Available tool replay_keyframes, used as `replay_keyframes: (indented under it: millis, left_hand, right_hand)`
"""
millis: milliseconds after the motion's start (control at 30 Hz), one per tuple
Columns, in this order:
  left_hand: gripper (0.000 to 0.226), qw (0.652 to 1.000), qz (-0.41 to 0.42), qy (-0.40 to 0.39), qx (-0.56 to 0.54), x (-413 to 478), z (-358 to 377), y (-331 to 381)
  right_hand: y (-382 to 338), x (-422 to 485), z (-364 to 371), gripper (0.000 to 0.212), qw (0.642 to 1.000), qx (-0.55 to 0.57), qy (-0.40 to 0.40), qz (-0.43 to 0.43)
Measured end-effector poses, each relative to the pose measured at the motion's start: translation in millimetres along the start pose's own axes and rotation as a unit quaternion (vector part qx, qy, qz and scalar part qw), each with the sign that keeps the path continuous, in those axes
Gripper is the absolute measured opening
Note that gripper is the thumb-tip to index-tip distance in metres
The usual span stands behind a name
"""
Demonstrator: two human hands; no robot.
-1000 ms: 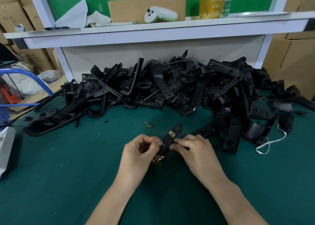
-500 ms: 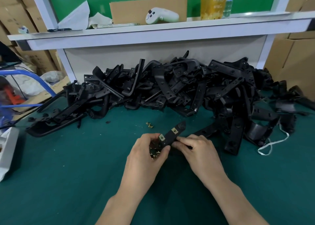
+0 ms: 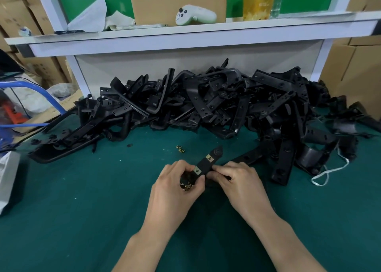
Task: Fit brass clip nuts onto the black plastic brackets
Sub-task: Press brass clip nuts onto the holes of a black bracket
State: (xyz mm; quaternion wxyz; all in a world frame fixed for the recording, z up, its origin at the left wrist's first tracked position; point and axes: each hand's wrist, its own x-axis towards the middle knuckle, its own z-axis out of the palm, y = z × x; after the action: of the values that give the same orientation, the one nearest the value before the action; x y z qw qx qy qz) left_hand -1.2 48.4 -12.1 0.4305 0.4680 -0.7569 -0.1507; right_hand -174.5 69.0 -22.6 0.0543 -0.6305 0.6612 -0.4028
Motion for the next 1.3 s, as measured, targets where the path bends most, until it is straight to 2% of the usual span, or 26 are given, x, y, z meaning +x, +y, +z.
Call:
replay_keyframes:
  millis: [267, 400, 467, 567, 700, 833, 1000, 1067, 1167, 1300]
  left_hand:
    - [0.019, 1.000, 0.025, 0.005, 0.015, 1.6, -1.5, -1.0]
    - [0.022, 1.000, 0.003, -0.019, 0.003, 0.3, 0.6, 3.2]
    - [0.025, 1.000, -0.006, -0.018, -0.012, 0.9, 1.3, 3.4]
    - [0.021, 0.999, -0.014, -0.025, -0.025, 1.5, 0.8, 1.8]
    - [0.020, 0.999, -0.004, -0.027, -0.027, 0.8, 0.7, -0.3]
    - [0.024, 1.000, 0.014, -0.019, 0.007, 2.6, -1.4, -1.6]
    - [0.021, 1.000, 0.018, -0.007, 0.004, 1.0, -1.6, 0.8]
    - [0.018, 0.999, -0.002, 0.006, -0.054, 0.0, 0.2, 2.8]
    - [0.025, 0.993, -0.010, 0.022, -0.119, 1.3, 0.1, 4.4]
    - [0.024, 0.990, 0.003, 0.013, -0.139, 3.5, -0.9, -0.8]
  right_hand:
    - [-2.2, -0.2, -2.7, 0.026, 1.000, -0.009, -0.007, 0.006]
    - [-5.6, -0.8, -4.5, 0.049, 1.000, 0.008, 0.000, 0.009]
    - [-7.5, -1.1, -4.7, 0.052, 1.000, 0.005, 0.011, 0.003]
    - [-9.8, -1.9, -4.7, 0.045, 1.000, -0.014, 0.025, -0.005]
    - [-8.4, -3.7, -1.8, 0.020, 0.998, -0.039, 0.036, -0.016]
    - [-7.6, -3.5, -1.0, 0.014, 0.998, -0.043, 0.034, -0.015]
    - [-9.3, -3.8, -2.6, 0.018, 0.999, -0.027, 0.018, -0.011]
    - [-14.5, -5.0, -0.8, 0.028, 0.999, -0.019, 0.016, -0.023]
    - [-24.8, -8.1, 2.0, 0.046, 0.998, -0.013, 0.032, -0.050]
    - [-26.8, -8.9, 1.6, 0.041, 0.995, -0.024, 0.072, -0.059]
